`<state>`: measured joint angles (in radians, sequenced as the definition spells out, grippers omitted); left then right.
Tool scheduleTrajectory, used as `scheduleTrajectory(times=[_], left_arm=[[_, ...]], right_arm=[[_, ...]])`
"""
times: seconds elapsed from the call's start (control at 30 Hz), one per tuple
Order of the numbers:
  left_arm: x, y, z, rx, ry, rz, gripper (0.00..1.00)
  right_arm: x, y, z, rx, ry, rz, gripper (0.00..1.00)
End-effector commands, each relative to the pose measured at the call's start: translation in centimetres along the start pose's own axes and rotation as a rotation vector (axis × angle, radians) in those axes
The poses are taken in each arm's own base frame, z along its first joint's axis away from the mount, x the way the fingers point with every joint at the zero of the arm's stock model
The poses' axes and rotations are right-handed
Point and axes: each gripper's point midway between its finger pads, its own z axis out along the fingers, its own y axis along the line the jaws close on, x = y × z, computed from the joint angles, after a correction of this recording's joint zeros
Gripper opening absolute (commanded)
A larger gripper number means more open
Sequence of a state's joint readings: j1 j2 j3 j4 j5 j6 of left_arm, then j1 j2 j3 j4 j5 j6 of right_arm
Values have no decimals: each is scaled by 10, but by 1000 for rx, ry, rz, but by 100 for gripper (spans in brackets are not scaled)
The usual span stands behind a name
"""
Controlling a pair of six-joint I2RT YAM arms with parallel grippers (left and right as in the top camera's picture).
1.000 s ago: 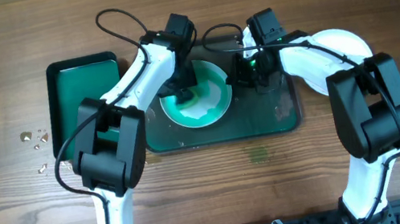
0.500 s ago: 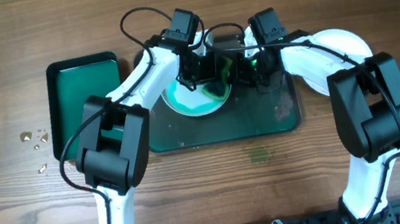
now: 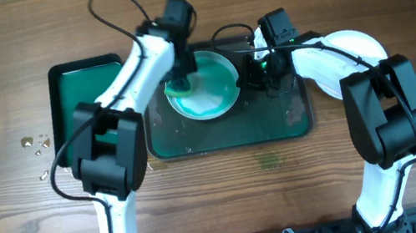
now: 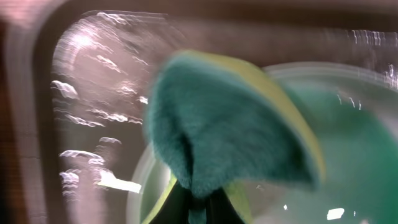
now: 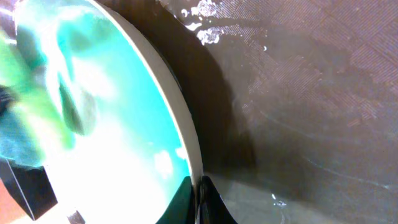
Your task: Clean dirty plates on tray and stack at the side
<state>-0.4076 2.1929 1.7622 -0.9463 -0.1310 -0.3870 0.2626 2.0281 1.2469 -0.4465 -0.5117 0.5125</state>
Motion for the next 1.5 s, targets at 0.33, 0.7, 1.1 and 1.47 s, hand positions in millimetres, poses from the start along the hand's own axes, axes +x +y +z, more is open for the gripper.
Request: scheduleTrajectory(times=[0.33,0.7,1.1,1.47], left_arm=[[-17,37,-69,79,114,-131,4],[-17,37,-70,79,114,-130,4],[-17,37,-70,80,114,-130,4],[-17,37,-70,79,114,-130,4]], right_arm=[[-3,1,-16,178,-104,-122,4],[-11,7,-129,609,-424,-295,4],[-8,25,-221,992,-706,-464,4],[25,86,-270,1350,-997,-660,4]])
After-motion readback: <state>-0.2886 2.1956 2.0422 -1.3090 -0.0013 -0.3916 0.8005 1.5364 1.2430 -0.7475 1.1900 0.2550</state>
